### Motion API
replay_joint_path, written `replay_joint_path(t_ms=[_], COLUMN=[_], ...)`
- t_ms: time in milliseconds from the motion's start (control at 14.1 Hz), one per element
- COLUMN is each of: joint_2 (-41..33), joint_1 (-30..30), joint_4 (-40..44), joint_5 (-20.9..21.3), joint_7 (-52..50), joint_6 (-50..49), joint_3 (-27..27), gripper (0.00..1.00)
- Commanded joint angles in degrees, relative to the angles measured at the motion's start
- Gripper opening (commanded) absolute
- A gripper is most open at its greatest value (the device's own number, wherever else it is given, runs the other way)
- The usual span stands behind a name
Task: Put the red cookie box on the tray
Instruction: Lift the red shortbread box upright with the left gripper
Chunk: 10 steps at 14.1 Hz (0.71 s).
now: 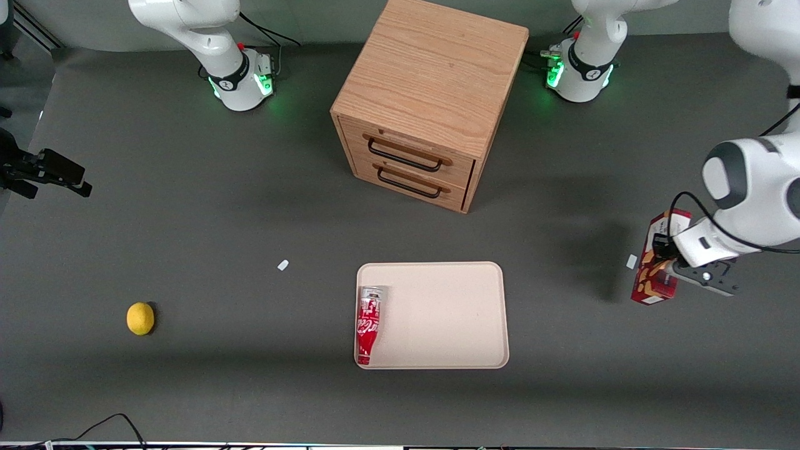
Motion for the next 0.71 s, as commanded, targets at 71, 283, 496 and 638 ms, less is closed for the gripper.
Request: replay_joint_path(t_ms=[71,283,496,638], joint_2=[-1.5,-0.01,2.97,5.6], joint_1=[-2.42,-4.97,-6.99,-9.54], joint_4=[10.78,20.46,27.67,29.53], joint_5=[-0.64,0.23,0.15,-0.12], joint_7=[-7.36,-18.15,-29.85,-37.49], joint_6=[-13.35,-22.31,-27.69,-26.92], joint_3=[0.04,-2.59,-5.93,-7.51], gripper=[0.0,0.0,0.0,0.0])
